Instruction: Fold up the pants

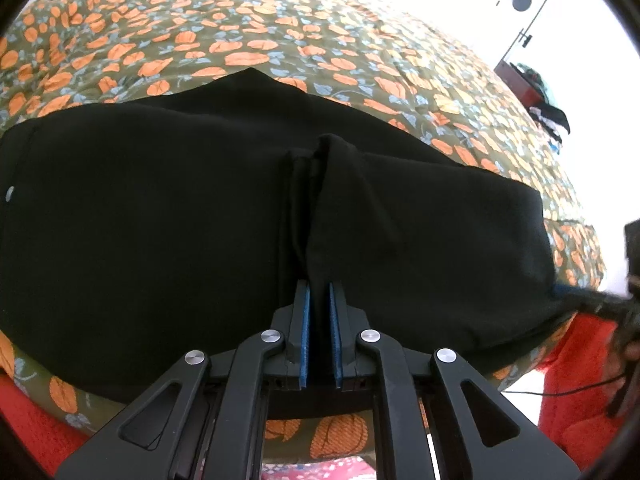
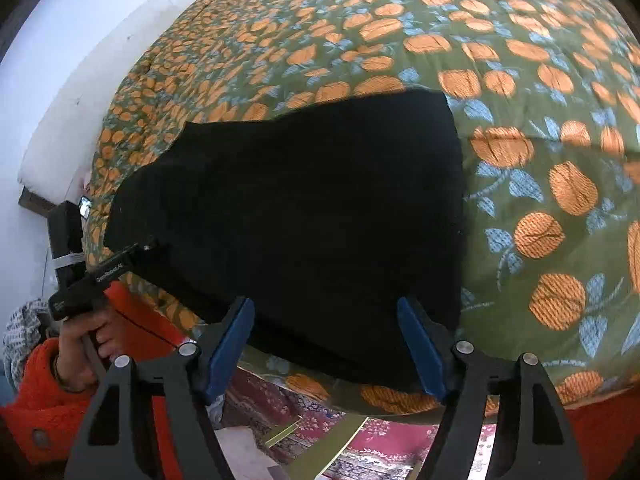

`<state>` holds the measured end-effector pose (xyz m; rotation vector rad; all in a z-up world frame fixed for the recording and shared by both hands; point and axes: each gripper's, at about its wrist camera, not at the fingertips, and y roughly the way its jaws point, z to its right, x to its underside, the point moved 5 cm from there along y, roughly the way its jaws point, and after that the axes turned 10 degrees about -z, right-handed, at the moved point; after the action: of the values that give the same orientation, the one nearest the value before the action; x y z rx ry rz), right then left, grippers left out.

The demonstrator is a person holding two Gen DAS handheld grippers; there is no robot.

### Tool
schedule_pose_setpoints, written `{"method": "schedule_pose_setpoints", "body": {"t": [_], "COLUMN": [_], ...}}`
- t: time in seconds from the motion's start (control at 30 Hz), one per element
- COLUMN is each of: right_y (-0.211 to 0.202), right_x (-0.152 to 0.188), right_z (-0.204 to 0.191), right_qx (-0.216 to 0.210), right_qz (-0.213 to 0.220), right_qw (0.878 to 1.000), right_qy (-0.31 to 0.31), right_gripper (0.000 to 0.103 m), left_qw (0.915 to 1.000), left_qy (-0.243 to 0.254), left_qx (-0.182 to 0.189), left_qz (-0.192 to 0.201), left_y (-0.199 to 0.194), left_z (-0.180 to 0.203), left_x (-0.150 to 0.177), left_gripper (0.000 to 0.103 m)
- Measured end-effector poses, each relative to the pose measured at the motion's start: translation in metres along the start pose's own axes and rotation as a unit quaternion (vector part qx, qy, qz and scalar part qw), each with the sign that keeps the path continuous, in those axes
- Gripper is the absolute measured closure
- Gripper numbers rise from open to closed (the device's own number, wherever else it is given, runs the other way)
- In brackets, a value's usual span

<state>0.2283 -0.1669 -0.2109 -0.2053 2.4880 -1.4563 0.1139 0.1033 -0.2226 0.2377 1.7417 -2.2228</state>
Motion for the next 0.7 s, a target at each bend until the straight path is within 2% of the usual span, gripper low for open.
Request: {"method": "schedule_pose_setpoints", "body": {"t": [0.07,0.17,0.23,0.33,0.37,0.4,0.47,0.53,0.6,0.7], "right_y": [-0.014,-0.044,-0.049,-0.037,-0.027,-0.010,0.007,-0.003,-0.023,-0.049], "right_x": [-0.006,-0.025,-0.037,-0.051,-0.054,-0.056,-0.053,-0.049,-0.044,-0.033], "right_z": [-0.007,-0.022,-0.028,-0.026,-0.021,-0.012,-0.005,-0.012,-0.024,-0.047], "right_qx": [0.001,0.015,0.016,0.024,0.033,0.045,0.053,0.058,0.044,0.036], "right_qz": [0.018,0.073,0.080,0.068,0.056,0.024,0.003,0.029,0.059,0.094], "right_qw": [1.000,0.997,0.996,0.997,0.997,0.998,0.998,0.997,0.996,0.991], "right_qy": [-0.004,-0.036,-0.042,-0.041,-0.036,-0.025,-0.021,-0.035,-0.049,-0.087], "right_gripper": [0.030,0.028,0.027,0.027,0.027,0.027,0.027,0.027,0.027,0.027], "left_qw": [1.0000,0.9999,0.9999,0.9999,0.9999,0.9998,0.9997,0.9993,0.9989,0.9988], "left_qy": [-0.003,-0.010,-0.011,-0.010,-0.011,-0.012,-0.016,-0.026,-0.030,-0.031], "left_qx": [0.001,0.007,0.008,0.008,0.010,0.013,0.017,0.025,0.034,0.038], "left_qz": [-0.001,-0.003,-0.003,-0.003,-0.003,-0.004,-0.004,-0.003,-0.003,-0.002], "left_y": [0.001,0.002,0.002,0.002,0.002,0.002,0.002,0.000,-0.002,-0.004], "left_z": [0.000,-0.003,-0.003,-0.003,-0.004,-0.005,-0.006,-0.007,-0.006,-0.003], "left_x": [0.000,-0.001,-0.001,-0.001,-0.001,-0.001,0.000,0.000,0.000,-0.001], "left_gripper": [0.095,0.094,0.094,0.093,0.092,0.090,0.089,0.084,0.074,0.065]}}
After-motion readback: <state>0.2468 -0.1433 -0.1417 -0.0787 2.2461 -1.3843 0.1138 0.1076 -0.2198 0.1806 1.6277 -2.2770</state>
